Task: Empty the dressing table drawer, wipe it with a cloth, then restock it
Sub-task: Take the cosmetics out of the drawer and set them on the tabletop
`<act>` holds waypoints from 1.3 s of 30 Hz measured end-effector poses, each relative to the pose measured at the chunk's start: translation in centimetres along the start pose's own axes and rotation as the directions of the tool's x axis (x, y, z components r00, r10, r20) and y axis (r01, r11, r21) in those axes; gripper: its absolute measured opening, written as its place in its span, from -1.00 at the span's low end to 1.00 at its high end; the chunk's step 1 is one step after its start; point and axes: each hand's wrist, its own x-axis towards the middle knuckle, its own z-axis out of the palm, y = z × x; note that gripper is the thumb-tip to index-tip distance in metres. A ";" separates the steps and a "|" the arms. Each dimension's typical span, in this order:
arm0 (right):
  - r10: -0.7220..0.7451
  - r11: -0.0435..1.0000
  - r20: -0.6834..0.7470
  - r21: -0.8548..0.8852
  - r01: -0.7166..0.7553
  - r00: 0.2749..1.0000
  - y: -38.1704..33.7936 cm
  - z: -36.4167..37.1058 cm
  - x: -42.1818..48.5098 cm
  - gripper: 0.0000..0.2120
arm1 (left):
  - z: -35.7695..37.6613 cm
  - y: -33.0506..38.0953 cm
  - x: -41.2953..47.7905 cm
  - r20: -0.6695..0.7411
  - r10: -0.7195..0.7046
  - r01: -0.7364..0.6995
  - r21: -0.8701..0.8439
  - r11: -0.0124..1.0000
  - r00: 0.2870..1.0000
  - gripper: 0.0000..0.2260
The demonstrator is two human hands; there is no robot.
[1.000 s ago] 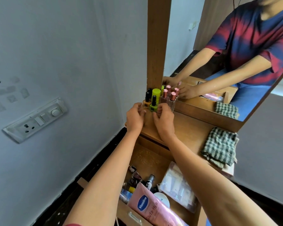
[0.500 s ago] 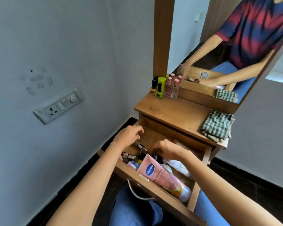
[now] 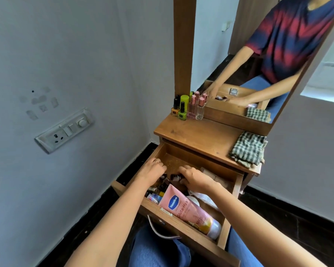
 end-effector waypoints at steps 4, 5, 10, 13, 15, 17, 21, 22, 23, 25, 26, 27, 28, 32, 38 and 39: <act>0.175 0.930 -0.243 0.358 -0.080 0.954 0.0 -1.6 -0.4 -0.69 | -1.5 -0.4 0.6 -0.168 -0.043 -0.013 -0.319 0.948 0.985 -0.71; 0.236 0.877 -0.272 0.473 -0.084 0.933 -0.1 -2.2 -0.4 -0.72 | -2.0 -0.6 0.8 -0.198 -0.107 0.009 -0.441 0.897 0.974 -0.71; 0.333 0.578 -0.300 0.814 0.058 0.894 -0.7 -5.8 0.4 -0.77 | -5.3 0.0 2.0 -0.157 -0.495 0.094 -0.890 0.445 0.854 -0.65; 0.338 0.664 -0.373 0.745 0.062 0.864 -0.3 -7.9 1.7 -0.72 | -7.1 0.6 3.1 -0.113 -0.533 0.050 -0.958 0.281 0.839 -0.62; 0.351 0.693 -0.416 0.718 0.065 0.839 0.1 -8.9 2.6 -0.70 | -7.8 0.7 4.0 -0.093 -0.540 0.023 -0.979 0.203 0.837 -0.51; 0.376 0.693 -0.431 0.718 0.060 0.820 0.7 -9.7 3.6 -0.68 | -8.2 0.6 5.1 -0.073 -0.561 0.013 -0.989 0.148 0.825 -0.52; 0.454 0.685 -0.449 0.728 0.021 0.770 2.1 -10.2 5.5 -0.61 | -9.5 0.7 7.5 -0.113 -0.624 0.034 -0.975 0.218 0.773 -0.53; 0.480 0.680 -0.445 0.733 0.001 0.756 2.5 -10.1 6.0 -0.59 | -9.7 0.8 8.1 -0.124 -0.631 0.049 -0.967 0.249 0.765 -0.54; 0.503 0.674 -0.445 0.738 -0.015 0.741 2.8 -10.1 6.4 -0.57 | -9.9 0.9 8.6 -0.130 -0.630 0.060 -0.961 0.271 0.766 -0.56; 0.538 0.679 -0.463 0.734 -0.036 0.704 3.1 -10.1 7.0 -0.54 | -9.9 1.2 9.7 -0.163 -0.619 0.072 -0.939 0.337 0.769 -0.60; 0.553 0.686 -0.479 0.726 -0.047 0.682 3.3 -10.0 7.3 -0.55 | -10.0 1.4 10.2 -0.182 -0.616 0.083 -0.923 0.376 0.766 -0.63; 0.563 0.695 -0.496 0.717 -0.055 0.661 3.4 -10.0 7.6 -0.56 | -10.0 1.6 10.7 -0.195 -0.620 0.098 -0.909 0.406 0.760 -0.64; 0.572 0.704 -0.509 0.708 -0.065 0.643 3.4 -9.8 7.9 -0.57 | -10.0 1.7 11.2 -0.200 -0.625 0.112 -0.899 0.424 0.755 -0.65; 0.583 0.732 -0.532 0.672 -0.112 0.614 3.8 -9.3 9.0 -0.62 | -9.6 2.4 12.6 -0.249 -0.596 0.106 -0.862 0.496 0.764 -0.68; 0.630 0.690 -0.527 0.717 -0.099 0.571 4.2 -10.0 9.6 -0.68 | -9.1 3.1 14.3 -0.296 -0.622 0.093 -0.852 0.515 0.725 -0.70; 0.642 0.679 -0.525 0.727 -0.098 0.559 4.2 -10.1 9.7 -0.69 | -9.1 3.1 14.4 -0.309 -0.623 0.088 -0.848 0.522 0.718 -0.70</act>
